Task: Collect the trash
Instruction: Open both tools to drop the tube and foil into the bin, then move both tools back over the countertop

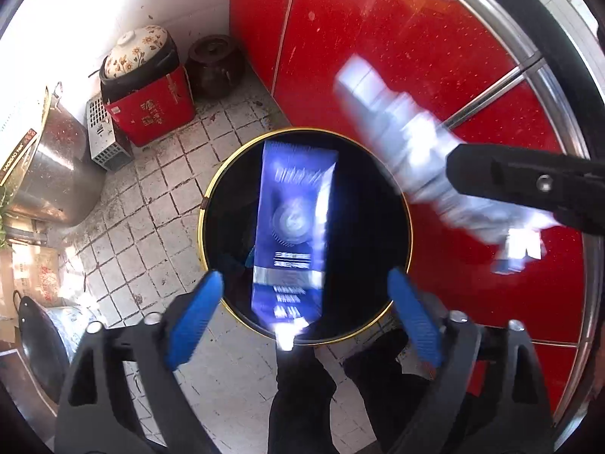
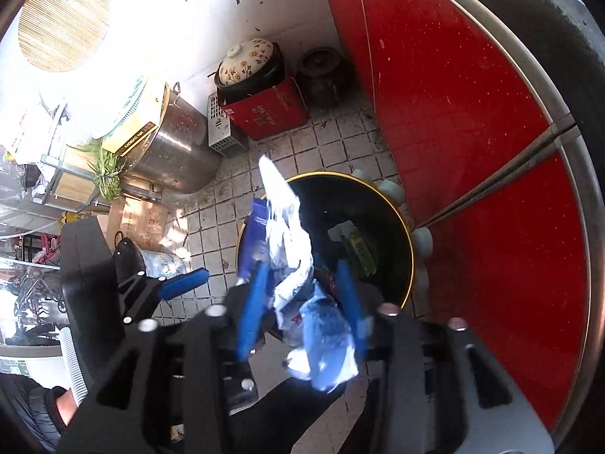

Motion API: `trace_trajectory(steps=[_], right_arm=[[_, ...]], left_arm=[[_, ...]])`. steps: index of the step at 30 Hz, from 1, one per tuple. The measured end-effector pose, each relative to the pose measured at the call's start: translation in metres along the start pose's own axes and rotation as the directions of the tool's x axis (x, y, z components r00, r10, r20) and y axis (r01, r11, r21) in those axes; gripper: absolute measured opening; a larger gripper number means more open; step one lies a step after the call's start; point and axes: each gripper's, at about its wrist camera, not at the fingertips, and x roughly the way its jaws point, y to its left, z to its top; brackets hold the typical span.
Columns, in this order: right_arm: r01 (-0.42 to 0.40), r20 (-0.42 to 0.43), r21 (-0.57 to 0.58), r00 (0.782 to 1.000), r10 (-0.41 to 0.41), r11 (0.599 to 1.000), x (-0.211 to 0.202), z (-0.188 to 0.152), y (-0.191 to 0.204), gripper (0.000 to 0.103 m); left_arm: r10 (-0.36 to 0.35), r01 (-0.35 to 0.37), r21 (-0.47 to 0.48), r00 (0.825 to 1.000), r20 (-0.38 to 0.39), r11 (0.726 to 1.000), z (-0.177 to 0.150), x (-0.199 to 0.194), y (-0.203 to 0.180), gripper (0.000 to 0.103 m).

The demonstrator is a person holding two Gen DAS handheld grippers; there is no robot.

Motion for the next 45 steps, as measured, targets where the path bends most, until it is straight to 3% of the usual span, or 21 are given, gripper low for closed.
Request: trace_trajectory(steps=[9,15,18,23,28,31,34,40,43,45], right_arm=[[0.009,0.028,-0.031,1.000,-0.008,0.999,-0.032,-0.002,0.005,0.075],[0.068,0.114,-0.041,0.991,-0.063,0.997,-0.109,-0.018,0.013,0.076],[0.121,0.217,0.003,0.969,-0.119,0.993,-0.171,-0.036,0.006,0.081],[0.221,0.342,0.195,0.898,-0.278,0.955,-0.269,-0.081,-0.039,0.085],[0.304,0.349,0.442,0.808,-0.474,0.844,-0.348,-0.144,-0.096,0.085],[0.330,0.319,0.582,0.748,-0.582,0.744,-0.386,-0.190,-0.129,0.086],[0.314,0.269,0.709,0.707,-0.654,0.631,-0.416,-0.239,-0.160,0.086],[0.245,0.167,0.868,0.674,-0.719,0.432,-0.451,-0.339,-0.200,0.086],[0.211,0.137,0.906,0.674,-0.726,0.367,-0.456,-0.373,-0.211,0.087],[0.205,0.119,0.917,0.678,-0.725,0.343,-0.455,-0.386,-0.219,0.087]], left_arm=[[0.018,-0.019,0.041,1.000,0.017,0.999,-0.009,-0.031,0.001,0.091],[0.125,-0.131,0.158,0.991,0.049,0.979,0.000,-0.076,-0.024,0.091],[0.125,-0.144,0.250,0.988,0.092,0.958,0.011,-0.112,-0.058,0.092],[0.036,-0.101,0.443,0.987,0.154,0.891,0.029,-0.161,-0.138,0.095],[-0.042,-0.030,0.576,0.993,0.112,0.817,0.044,-0.182,-0.237,0.096],[-0.096,0.038,0.645,0.994,0.055,0.763,0.041,-0.188,-0.300,0.096],[-0.129,0.078,0.717,0.992,0.017,0.693,0.031,-0.191,-0.358,0.096],[-0.154,0.120,0.824,0.987,-0.040,0.553,-0.009,-0.189,-0.441,0.096],[-0.142,0.121,0.850,0.988,-0.055,0.513,-0.023,-0.188,-0.459,0.096],[-0.125,0.119,0.856,0.990,-0.065,0.502,-0.026,-0.185,-0.462,0.096]])
